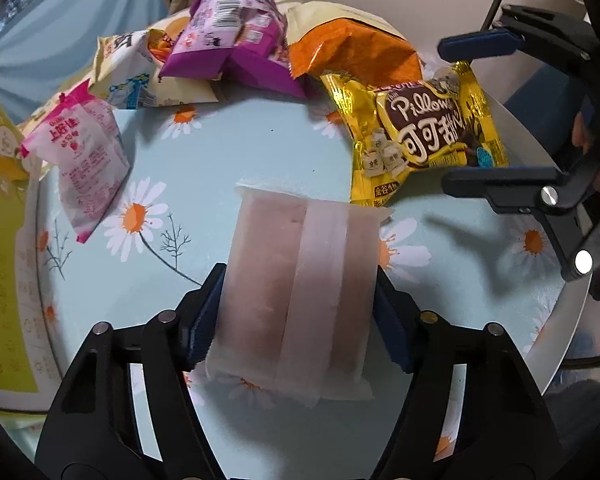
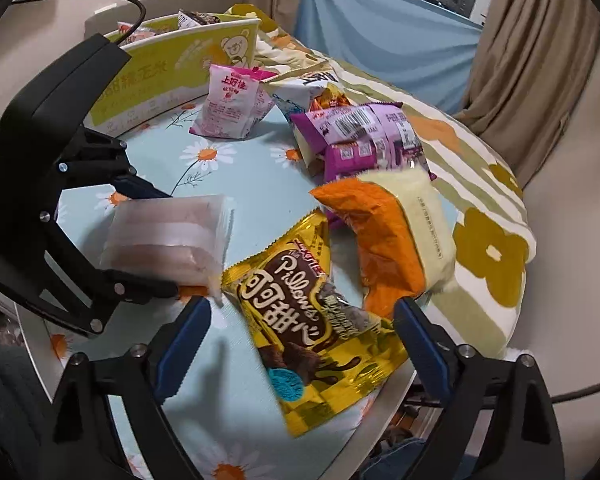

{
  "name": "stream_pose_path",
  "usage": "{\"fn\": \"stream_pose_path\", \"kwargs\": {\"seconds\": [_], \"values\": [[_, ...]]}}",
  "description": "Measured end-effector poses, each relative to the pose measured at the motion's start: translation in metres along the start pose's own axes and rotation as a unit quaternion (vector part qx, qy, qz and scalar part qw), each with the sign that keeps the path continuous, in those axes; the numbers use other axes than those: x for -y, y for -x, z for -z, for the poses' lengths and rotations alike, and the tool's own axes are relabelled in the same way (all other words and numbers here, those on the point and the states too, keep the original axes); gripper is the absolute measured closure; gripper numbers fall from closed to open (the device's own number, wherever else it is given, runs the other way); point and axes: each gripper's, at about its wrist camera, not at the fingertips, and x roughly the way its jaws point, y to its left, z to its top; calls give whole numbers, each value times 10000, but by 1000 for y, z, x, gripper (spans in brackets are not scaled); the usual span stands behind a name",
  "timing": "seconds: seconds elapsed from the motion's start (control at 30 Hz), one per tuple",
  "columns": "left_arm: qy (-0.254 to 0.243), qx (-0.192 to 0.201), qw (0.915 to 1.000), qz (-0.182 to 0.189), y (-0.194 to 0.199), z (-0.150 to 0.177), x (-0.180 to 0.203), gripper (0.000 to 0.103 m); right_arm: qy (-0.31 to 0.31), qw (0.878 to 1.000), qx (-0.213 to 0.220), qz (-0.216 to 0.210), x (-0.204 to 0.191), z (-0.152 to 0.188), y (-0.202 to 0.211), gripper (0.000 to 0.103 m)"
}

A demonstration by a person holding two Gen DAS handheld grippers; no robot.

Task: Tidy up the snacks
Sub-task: 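Grasp the pale pink wrapped bag with the left tool while the right tool grasps the gold Pillows bag, then carry both bags into the box and open both tools to release them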

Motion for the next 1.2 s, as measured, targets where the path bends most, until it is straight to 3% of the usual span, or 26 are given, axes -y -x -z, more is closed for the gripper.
{"fn": "stream_pose_path", "kwargs": {"seconds": [0.73,1.0,1.2], "values": [[573,-219,9978,-263,9,12,-37,40,519,9977,-435,-75,-17,1,-32,47],[950,-188,9951,-198,14,14,-55,41,231,9984,-452,-241,-20,-2,-27,56],[1198,104,9926,-184,42,9,-65,41,-341,9981,-294,-417,-15,-17,-11,59]]}}
